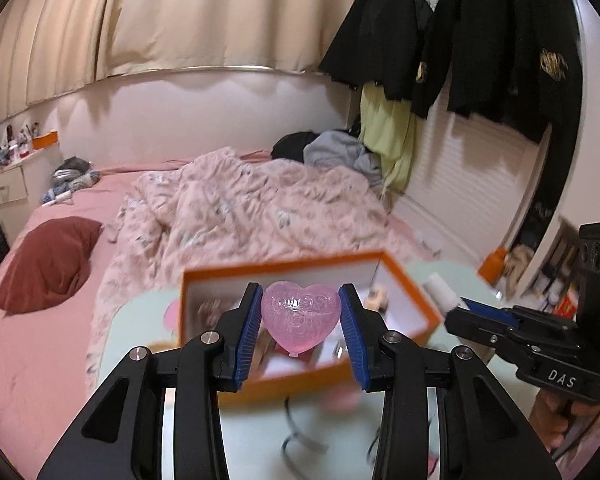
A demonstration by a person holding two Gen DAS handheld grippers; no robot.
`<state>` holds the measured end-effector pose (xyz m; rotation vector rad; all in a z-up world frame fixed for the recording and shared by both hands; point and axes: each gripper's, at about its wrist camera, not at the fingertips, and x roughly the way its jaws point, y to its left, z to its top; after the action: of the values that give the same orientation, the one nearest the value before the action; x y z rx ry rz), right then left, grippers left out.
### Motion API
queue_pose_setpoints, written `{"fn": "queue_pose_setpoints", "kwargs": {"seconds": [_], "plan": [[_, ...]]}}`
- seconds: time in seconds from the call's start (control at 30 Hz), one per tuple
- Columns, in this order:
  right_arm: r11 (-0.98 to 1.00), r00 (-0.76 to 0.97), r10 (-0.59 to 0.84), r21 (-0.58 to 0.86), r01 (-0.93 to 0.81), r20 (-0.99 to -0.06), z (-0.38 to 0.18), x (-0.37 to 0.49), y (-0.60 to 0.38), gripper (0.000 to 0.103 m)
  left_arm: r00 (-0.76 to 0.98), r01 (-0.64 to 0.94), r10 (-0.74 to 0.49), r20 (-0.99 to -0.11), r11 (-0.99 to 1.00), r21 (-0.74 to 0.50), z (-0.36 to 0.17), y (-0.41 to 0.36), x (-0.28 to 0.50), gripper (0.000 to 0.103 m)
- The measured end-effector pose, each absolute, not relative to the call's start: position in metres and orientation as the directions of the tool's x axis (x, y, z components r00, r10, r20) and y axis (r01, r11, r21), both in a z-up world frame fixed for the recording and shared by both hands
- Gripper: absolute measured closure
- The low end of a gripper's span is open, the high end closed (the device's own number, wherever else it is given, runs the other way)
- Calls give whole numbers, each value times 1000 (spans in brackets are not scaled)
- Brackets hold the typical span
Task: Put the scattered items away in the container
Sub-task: 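Carry the pink heart case and white tube over the orange box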
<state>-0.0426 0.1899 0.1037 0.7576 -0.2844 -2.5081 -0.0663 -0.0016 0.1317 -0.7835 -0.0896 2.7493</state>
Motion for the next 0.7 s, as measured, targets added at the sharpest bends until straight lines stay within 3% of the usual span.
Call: {"fn": "queue_pose_setpoints", "kwargs": {"seconds": [0.17,0.33,0.47,0.6,0.7], "plan": [[-878,-751,-470,338,340,-464,116,-97,174,85,-816,-258,321,-481,-947,-194,126,4,-114,63],[-897,-754,-424,349,273,-501,75,-132,169,85,-774,-220,368,-516,-920,-325,76,0,-151,63],[-928,-757,-366,275,252,-541,60,-133,161,85,-785,-190,292,-547,-953,-236,60,5,-150,63],[-922,-755,-377,298,248,-537,57,-138,165,85,-764,-175,322,-560,-938,-300,56,-3,-156,63],[-922,-756,-376,301,246,-536,56,-139,167,85,-770,-167,301,-563,-946,-278,55,-2,-155,63]]}}
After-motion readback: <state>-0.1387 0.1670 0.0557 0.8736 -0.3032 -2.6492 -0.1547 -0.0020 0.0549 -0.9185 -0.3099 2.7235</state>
